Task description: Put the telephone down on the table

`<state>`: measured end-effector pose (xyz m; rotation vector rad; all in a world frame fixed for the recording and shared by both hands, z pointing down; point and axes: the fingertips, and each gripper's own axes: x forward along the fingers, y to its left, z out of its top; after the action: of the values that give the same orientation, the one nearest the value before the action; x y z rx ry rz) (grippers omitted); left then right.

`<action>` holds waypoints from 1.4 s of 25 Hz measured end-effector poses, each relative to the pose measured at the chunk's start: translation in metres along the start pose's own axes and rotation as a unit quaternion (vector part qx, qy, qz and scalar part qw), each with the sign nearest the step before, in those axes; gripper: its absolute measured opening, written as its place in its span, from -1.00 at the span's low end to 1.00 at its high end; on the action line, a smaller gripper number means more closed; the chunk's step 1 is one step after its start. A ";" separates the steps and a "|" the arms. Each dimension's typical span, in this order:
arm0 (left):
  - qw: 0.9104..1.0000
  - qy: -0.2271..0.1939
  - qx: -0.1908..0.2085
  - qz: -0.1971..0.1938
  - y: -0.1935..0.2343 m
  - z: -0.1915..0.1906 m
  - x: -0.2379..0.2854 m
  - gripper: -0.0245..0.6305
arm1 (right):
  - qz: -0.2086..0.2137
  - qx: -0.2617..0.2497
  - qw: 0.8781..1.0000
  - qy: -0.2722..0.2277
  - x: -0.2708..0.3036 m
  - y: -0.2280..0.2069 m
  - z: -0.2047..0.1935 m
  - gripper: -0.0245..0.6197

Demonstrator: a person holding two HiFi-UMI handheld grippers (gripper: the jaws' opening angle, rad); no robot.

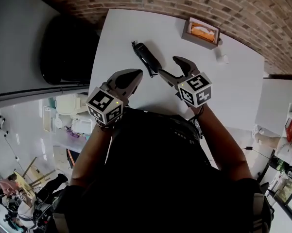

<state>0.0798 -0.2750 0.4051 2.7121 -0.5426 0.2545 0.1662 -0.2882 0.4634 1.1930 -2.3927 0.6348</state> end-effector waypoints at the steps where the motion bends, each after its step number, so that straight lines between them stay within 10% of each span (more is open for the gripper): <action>1: 1.000 0.000 0.007 0.002 -0.003 0.003 0.002 -0.90 | 0.004 -0.005 1.000 -0.008 -0.007 0.003 0.005 0.00; 8: 0.999 0.004 0.039 0.028 -0.027 0.012 -0.008 -0.90 | 0.052 -0.022 0.997 -0.047 -0.041 0.027 0.028 -0.06; 15: 0.997 -0.002 0.037 0.062 -0.015 0.012 -0.050 -0.90 | 0.063 -0.039 0.993 -0.087 -0.057 0.051 0.051 -0.83; 35: 0.997 -0.030 0.059 -0.045 -0.081 -0.026 -0.215 -0.90 | -0.058 -0.024 0.990 -0.125 -0.093 0.215 0.019 -0.87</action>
<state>-0.0861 -0.1230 0.3509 2.8574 -0.4336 0.1880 0.0403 -0.1247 0.3513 1.4533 -2.4992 0.4086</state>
